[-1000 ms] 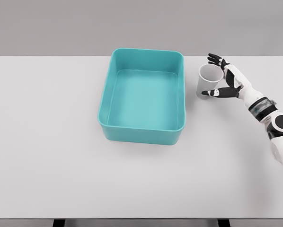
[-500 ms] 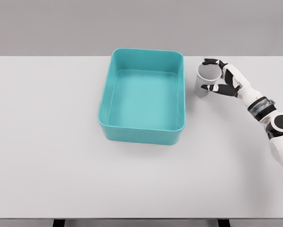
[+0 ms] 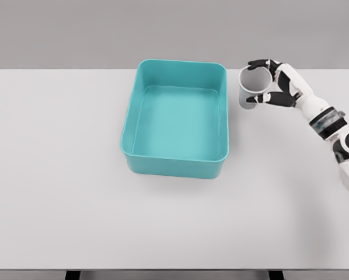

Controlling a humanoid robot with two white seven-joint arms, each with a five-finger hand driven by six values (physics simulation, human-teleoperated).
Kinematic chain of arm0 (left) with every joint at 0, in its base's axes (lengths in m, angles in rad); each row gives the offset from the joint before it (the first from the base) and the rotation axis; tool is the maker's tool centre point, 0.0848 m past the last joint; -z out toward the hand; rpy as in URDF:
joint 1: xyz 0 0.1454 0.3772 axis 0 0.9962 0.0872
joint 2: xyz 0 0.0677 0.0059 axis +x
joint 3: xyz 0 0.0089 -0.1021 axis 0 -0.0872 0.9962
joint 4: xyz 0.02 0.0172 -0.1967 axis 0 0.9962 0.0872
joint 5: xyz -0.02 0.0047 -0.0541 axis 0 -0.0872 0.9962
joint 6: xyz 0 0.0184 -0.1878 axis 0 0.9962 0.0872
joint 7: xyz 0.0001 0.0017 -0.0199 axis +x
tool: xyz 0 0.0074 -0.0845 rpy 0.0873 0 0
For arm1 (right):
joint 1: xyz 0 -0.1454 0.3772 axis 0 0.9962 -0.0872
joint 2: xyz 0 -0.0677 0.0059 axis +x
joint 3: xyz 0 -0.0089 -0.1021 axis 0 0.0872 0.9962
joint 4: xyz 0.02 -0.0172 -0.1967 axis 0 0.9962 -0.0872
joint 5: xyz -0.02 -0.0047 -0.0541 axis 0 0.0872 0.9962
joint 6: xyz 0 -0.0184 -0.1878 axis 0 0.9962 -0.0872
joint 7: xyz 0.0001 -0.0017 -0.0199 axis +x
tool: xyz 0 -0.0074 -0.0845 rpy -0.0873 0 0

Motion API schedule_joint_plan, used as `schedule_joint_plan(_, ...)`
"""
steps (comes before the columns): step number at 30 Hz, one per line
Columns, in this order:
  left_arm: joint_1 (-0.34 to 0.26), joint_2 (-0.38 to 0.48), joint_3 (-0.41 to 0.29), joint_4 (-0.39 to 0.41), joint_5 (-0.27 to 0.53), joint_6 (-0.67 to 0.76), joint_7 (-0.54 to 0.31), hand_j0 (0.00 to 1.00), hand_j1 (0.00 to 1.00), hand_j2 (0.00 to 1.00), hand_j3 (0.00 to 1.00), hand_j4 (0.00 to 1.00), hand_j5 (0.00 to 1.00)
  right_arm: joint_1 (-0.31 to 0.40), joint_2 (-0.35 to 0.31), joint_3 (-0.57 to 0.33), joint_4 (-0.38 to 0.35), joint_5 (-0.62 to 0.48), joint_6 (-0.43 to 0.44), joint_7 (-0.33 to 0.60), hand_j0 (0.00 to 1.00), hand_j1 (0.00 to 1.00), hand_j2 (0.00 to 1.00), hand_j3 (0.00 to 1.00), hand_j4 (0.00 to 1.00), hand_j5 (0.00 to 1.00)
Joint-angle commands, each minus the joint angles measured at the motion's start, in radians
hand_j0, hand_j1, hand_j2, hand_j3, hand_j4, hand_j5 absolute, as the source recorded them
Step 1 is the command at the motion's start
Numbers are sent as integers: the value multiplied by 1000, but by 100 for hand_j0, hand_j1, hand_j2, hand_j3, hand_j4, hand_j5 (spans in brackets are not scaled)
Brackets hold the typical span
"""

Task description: Put the paper cup into the basket with your right arm

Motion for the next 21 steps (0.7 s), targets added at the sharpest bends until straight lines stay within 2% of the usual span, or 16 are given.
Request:
schedule_joint_plan(1,0,0,0,0,0,0,0,100,100,100,100,100,100,0,-17,-1,-33,-5,2,0,56,56,56,56,56,56)
schedule_joint_plan(3,0,0,0,0,0,0,0,100,100,100,100,100,100,-2,-38,-1,-57,-4,0,0,56,56,56,56,56,56)
schedule_joint_plan(7,0,0,0,0,0,0,0,100,100,100,100,100,100,-14,-38,0,-73,-2,-23,-2,56,56,56,56,56,56)
schedule_joint_plan(9,0,0,0,0,0,0,0,100,100,100,100,100,100,-15,-41,2,-106,2,-18,-5,56,56,56,56,56,56)
schedule_joint_plan(13,0,0,0,0,0,0,0,100,100,100,100,100,100,-52,-48,25,-143,11,-17,-5,56,56,56,56,56,56)
schedule_joint_plan(16,0,0,0,0,0,0,0,100,100,100,100,100,100,-83,-48,36,-148,25,-17,-2,56,56,56,56,56,56)
schedule_joint_plan(21,0,0,0,0,0,0,0,100,100,100,100,100,100,-94,-46,49,-162,74,-27,1,57,57,57,57,57,57)
